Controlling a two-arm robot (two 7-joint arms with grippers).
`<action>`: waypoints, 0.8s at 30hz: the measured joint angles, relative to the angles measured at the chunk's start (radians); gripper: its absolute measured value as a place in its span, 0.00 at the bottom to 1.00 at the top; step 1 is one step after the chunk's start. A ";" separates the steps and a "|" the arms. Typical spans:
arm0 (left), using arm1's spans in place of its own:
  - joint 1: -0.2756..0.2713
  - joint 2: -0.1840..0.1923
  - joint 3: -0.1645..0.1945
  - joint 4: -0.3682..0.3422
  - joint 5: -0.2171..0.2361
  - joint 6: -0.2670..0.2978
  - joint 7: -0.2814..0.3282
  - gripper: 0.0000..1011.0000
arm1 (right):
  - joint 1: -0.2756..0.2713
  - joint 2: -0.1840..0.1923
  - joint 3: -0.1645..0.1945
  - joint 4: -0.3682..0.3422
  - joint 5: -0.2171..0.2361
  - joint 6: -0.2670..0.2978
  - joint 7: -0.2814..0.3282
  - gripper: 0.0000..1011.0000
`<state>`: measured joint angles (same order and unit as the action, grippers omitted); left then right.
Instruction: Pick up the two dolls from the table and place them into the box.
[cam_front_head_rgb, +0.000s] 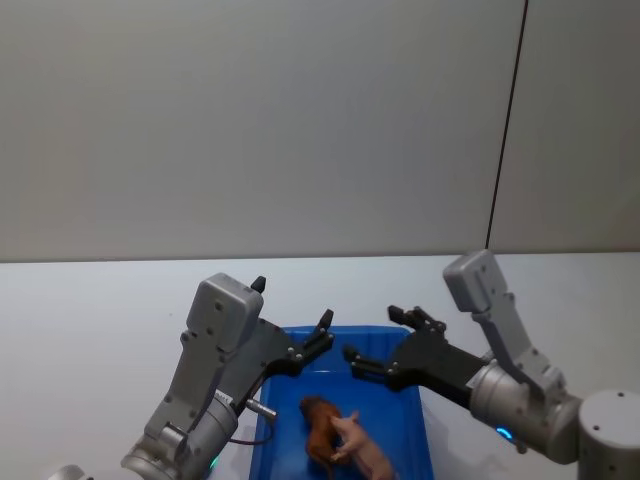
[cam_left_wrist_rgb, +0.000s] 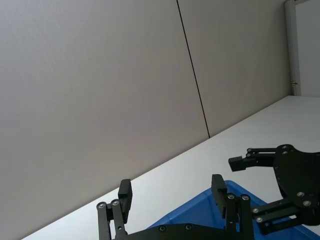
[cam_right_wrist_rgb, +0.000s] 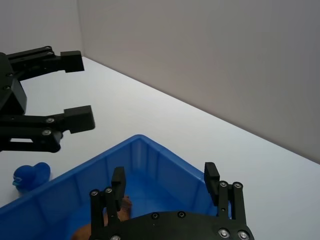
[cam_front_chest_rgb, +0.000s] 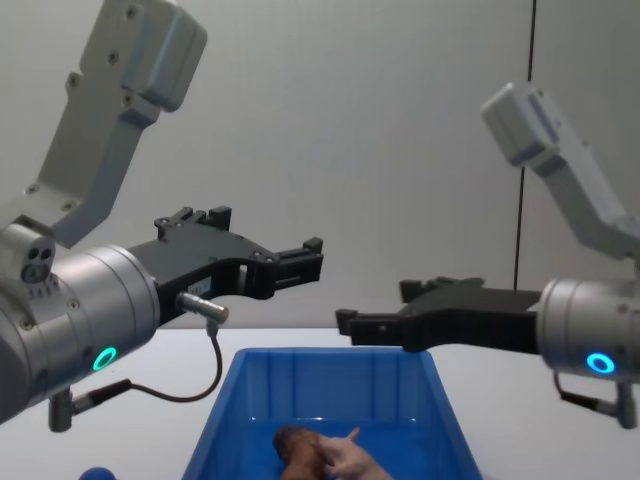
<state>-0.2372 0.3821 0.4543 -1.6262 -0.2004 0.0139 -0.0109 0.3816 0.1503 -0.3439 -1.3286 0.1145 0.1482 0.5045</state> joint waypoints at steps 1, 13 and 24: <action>0.000 0.000 0.000 0.000 0.000 0.000 0.000 0.99 | -0.002 0.005 0.004 -0.001 0.000 -0.006 -0.001 0.93; 0.000 0.000 0.000 0.000 0.000 0.000 0.000 0.99 | -0.067 0.080 0.059 -0.072 0.052 -0.063 -0.033 0.99; 0.000 0.000 0.000 0.000 0.000 0.000 0.000 0.99 | -0.144 0.153 0.107 -0.137 0.119 -0.091 -0.060 0.99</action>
<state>-0.2371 0.3821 0.4542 -1.6262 -0.2004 0.0139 -0.0109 0.2372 0.3031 -0.2364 -1.4660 0.2331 0.0573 0.4443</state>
